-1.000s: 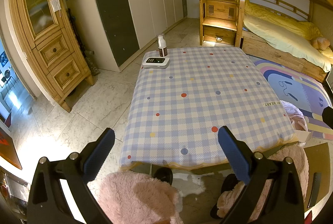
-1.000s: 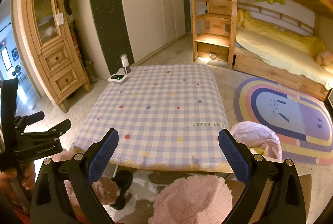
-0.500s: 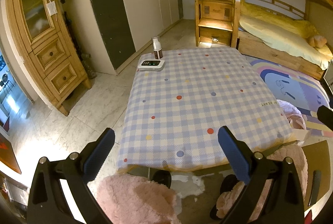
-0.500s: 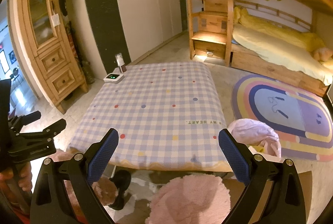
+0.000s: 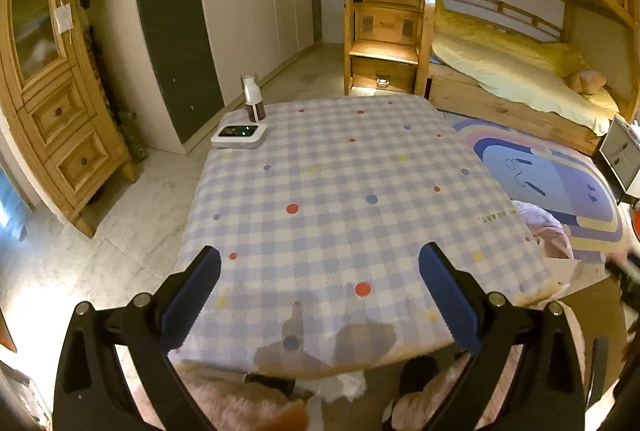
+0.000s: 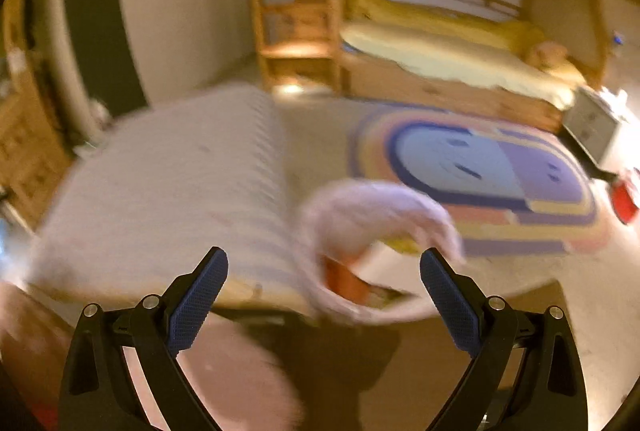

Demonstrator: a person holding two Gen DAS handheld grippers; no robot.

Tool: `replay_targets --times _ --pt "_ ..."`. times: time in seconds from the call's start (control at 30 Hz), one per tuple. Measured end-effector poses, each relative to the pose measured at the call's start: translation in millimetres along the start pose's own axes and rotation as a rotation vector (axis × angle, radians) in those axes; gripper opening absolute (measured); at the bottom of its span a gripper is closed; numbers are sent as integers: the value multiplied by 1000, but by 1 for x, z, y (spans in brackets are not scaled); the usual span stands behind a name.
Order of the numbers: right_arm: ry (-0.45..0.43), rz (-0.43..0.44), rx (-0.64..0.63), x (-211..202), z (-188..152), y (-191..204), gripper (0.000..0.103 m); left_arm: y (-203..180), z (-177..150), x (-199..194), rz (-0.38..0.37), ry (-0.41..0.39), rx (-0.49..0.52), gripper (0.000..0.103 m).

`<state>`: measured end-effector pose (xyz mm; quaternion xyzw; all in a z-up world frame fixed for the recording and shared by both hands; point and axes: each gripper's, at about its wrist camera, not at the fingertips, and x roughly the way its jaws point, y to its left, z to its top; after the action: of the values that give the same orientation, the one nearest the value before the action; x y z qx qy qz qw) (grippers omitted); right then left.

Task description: Collect trash

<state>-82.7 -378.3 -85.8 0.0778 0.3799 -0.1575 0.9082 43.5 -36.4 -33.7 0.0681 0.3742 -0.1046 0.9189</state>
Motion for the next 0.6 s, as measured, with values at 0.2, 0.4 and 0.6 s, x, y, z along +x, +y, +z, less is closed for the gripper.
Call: replay_targets --times 0.2,0.4,0.6 --pt "225 -67 98 73 -82 -63 96 -3 9 39 -68 49 -36 96" --pt "178 -102 151 104 -119 -74 97 -12 28 72 -63 73 -21 96" --pt "132 -102 146 102 -129 -69 97 -2 46 83 -58 27 -48 96"
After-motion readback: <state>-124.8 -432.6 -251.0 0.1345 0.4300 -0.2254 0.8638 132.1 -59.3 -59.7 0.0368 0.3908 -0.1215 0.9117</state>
